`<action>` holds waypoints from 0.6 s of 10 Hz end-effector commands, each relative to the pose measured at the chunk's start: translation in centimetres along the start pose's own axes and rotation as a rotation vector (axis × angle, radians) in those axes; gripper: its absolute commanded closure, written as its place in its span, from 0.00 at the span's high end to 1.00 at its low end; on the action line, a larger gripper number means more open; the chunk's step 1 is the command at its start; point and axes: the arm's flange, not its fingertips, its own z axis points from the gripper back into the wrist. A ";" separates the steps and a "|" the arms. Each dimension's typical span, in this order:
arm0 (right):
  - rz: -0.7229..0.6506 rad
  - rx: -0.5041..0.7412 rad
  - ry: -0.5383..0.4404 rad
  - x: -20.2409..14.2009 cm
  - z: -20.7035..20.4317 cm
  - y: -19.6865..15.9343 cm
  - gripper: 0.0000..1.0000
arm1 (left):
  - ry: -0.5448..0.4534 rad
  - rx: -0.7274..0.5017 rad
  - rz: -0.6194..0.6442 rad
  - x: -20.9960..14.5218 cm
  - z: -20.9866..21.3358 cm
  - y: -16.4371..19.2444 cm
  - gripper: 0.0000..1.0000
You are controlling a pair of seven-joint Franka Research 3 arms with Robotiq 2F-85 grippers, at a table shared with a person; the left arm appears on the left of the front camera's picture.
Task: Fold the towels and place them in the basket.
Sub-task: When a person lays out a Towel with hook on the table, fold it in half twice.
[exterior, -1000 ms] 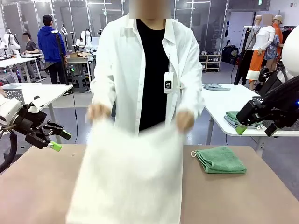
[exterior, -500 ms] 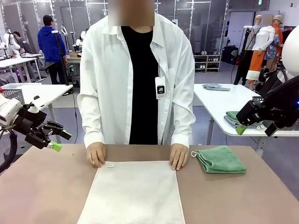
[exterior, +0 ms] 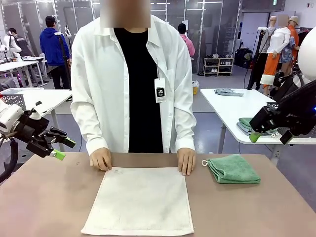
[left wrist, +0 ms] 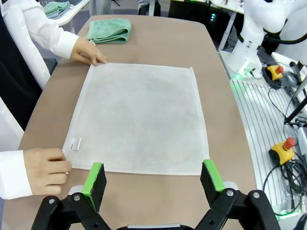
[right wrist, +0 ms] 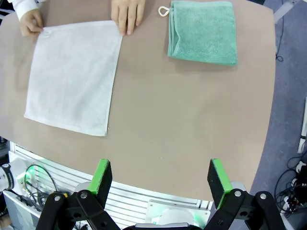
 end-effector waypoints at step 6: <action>0.558 0.051 -0.017 0.5 -0.6 6.1 1.00 | 0.217 0.140 -0.044 9.1 -1.0 -6.4 1.00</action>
